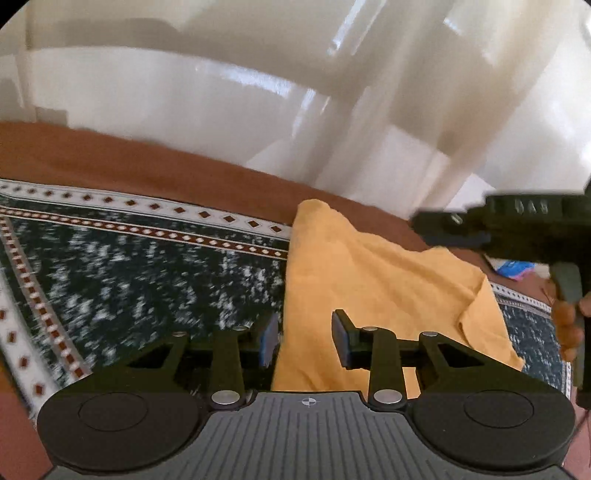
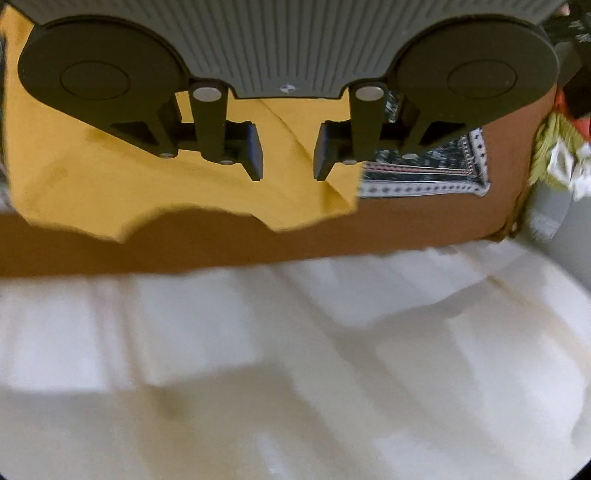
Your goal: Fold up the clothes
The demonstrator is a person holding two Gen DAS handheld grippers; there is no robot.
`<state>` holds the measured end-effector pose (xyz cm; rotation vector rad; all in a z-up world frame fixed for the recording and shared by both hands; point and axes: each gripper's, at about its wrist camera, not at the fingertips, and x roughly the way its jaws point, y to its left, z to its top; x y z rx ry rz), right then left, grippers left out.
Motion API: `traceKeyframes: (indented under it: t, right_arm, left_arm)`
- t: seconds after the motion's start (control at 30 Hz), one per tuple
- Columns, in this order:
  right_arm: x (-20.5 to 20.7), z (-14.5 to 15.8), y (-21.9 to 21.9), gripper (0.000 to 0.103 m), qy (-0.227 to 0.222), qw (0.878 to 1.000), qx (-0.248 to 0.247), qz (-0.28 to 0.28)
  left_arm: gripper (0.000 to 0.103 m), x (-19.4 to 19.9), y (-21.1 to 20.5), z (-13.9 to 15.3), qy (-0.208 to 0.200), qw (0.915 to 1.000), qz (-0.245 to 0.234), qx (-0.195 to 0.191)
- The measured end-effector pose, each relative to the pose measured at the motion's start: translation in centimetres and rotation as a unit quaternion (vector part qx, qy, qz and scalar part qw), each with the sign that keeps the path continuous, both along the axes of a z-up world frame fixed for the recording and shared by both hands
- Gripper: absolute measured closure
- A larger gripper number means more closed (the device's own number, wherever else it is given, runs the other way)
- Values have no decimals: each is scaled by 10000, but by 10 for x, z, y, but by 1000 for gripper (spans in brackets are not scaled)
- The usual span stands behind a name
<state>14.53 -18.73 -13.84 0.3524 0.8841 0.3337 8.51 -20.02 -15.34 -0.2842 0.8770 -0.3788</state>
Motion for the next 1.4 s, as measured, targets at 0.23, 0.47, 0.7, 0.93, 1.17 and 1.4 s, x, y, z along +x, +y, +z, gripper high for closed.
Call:
traceKeyframes:
  t: [0.23, 0.47, 0.7, 0.93, 1.17, 1.4]
  right_arm:
    - [47, -19, 47, 68, 174, 9969, -212, 738]
    - [72, -41, 71, 100, 442, 9899, -344, 1300]
    - [81, -56, 92, 100, 108, 9842, -245, 1752]
    - [72, -43, 75, 87, -95, 9889, -103, 1482]
    - [12, -7, 29, 83, -220, 9936, 227, 1087]
    - [-35, -32, 4, 67, 242, 9993, 173, 240]
  left_arm:
    - [54, 0, -7, -8, 113, 9999, -26, 54]
    - [101, 8, -1, -18, 178, 9997, 161, 46]
    - [103, 6, 6, -24, -37, 9979, 533, 375]
    - [80, 3, 10, -11, -160, 9987, 332, 362]
    - [79, -27, 7, 16, -354, 9987, -310, 172]
    - [62, -64, -35, 7, -968, 9717, -1357, 1674]
